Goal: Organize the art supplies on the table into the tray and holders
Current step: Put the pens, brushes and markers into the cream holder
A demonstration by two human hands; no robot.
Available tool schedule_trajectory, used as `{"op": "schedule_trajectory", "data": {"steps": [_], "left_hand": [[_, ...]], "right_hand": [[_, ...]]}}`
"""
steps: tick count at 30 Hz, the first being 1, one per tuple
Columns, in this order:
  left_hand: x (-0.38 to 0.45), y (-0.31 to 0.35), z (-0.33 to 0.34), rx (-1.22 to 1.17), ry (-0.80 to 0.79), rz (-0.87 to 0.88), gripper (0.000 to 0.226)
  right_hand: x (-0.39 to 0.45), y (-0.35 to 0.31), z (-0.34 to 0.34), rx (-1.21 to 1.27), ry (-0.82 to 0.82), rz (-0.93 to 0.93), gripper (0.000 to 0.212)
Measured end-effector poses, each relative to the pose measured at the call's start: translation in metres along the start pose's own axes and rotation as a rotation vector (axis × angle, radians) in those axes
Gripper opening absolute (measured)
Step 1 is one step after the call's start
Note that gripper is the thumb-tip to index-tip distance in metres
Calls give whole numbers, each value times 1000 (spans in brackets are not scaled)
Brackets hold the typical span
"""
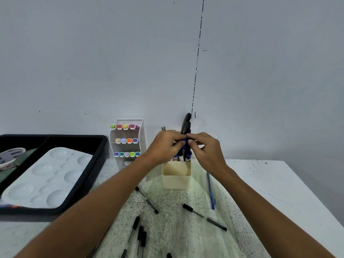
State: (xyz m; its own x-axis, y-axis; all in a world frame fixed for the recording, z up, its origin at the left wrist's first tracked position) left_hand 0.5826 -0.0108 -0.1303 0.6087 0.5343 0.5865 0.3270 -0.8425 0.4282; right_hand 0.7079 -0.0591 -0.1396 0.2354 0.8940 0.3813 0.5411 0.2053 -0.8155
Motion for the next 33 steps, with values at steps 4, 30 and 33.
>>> {"op": "schedule_trajectory", "data": {"steps": [4, 30, 33], "left_hand": [[-5, -6, 1, 5, -1, -71, 28], [-88, -18, 5, -120, 405, -348, 71], [-89, -17, 15, -262, 347, -361, 72]], "right_hand": [[3, 8, 1, 31, -1, 76, 17], [-17, 36, 19, 43, -52, 270, 42], [-19, 38, 23, 57, -37, 293, 45]]}}
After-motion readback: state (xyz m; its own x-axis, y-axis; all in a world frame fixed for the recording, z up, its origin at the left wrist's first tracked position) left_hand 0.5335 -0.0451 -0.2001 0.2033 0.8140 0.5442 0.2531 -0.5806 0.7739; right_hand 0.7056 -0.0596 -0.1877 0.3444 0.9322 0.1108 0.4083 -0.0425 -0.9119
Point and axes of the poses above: each hand's wrist, its own x-axis towards the middle knuckle, its own z-axis out of the palm, y = z × x, the point moved 8 cm from there along x, towards the middle knuckle, and after that the axes turned 13 degrees about z, right-handed, at the moved point
